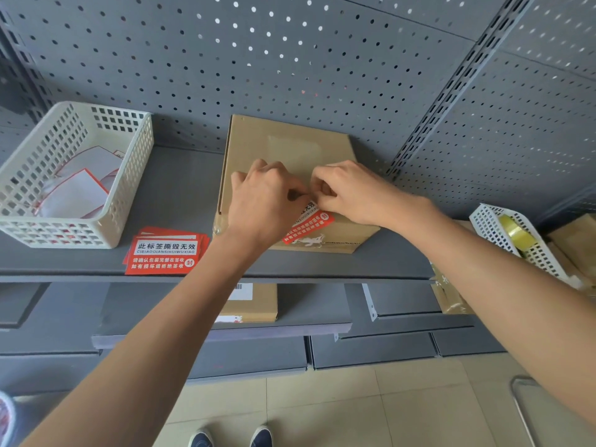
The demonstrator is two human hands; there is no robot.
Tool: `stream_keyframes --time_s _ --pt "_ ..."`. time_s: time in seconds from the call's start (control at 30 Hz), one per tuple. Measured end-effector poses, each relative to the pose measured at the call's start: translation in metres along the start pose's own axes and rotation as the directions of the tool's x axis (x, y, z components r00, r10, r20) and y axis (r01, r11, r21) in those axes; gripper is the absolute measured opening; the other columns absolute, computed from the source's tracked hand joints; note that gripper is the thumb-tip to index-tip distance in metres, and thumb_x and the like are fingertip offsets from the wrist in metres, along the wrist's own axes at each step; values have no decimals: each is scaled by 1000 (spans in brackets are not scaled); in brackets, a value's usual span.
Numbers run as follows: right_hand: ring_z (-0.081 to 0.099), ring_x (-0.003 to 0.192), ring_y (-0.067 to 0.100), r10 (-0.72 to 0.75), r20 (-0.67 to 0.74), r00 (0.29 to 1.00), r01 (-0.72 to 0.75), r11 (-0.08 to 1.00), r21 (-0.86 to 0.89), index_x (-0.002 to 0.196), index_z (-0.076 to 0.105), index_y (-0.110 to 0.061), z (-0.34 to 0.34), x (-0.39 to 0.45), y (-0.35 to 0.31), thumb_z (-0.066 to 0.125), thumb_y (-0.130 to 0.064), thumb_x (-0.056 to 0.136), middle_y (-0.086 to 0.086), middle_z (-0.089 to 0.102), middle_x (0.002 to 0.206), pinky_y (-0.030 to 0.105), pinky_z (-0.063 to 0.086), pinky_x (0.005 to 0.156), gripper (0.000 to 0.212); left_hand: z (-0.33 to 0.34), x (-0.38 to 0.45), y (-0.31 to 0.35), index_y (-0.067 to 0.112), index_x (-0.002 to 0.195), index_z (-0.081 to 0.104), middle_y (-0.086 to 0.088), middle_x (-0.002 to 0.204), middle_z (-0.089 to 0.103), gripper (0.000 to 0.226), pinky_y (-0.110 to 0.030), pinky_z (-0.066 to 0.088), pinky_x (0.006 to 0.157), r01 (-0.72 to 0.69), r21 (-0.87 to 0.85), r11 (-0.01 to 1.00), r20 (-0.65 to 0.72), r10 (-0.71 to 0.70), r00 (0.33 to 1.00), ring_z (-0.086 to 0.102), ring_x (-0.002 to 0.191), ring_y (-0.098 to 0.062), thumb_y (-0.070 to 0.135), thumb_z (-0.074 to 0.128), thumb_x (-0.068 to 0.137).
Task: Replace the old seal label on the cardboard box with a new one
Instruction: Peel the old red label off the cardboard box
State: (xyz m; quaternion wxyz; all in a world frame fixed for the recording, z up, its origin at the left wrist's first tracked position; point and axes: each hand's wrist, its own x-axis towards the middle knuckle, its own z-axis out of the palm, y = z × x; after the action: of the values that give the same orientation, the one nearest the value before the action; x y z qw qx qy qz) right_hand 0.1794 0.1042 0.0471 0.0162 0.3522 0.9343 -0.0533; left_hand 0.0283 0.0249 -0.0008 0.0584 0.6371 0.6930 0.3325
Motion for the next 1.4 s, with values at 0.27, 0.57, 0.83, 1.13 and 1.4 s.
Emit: stream_keyframes --time_s 0.27,0.57,0.83,1.13,1.4 --pt "55 78 10 71 -115 991 -52 985 165 103 70 -14 9 -6 11 60 -14 97 -5 63 93 27 42 72 12 4 8 1 27 88 74 5 94 65 17 -38 27 79 6 36 999 81 -9 997 51 102 -25 23 59 94" --pt "57 78 -1 161 -178 971 -100 945 310 103 74 -15 18 -10 13 59 -12 98 -4 69 97 10 40 71 16 3 18 12 21 107 66 -5 117 59 20 -42 26 85 -27 220 975 246 -29 969 47 119 -28 24 46 104" --pt "55 75 -5 259 -225 939 -141 889 435 99 75 -17 31 -12 11 61 -9 96 -6 67 93 5 39 68 16 13 11 9 18 110 62 -4 114 55 18 -40 21 82 -60 251 966 176 15 984 46 114 -28 19 45 104" --pt "54 70 3 294 -206 933 -145 833 534 97 78 -22 36 -17 8 69 -18 91 -7 61 88 12 40 66 12 14 5 3 19 110 62 -2 113 56 27 -41 23 85 -91 187 978 144 65 987 46 110 -26 29 36 108" --pt "59 71 0 305 -249 919 -85 771 631 87 80 -21 41 -21 0 81 -13 83 -12 62 83 13 44 70 10 11 4 1 22 106 62 0 113 58 23 -36 17 82 -75 110 991 136 60 989 47 110 -24 27 40 107"
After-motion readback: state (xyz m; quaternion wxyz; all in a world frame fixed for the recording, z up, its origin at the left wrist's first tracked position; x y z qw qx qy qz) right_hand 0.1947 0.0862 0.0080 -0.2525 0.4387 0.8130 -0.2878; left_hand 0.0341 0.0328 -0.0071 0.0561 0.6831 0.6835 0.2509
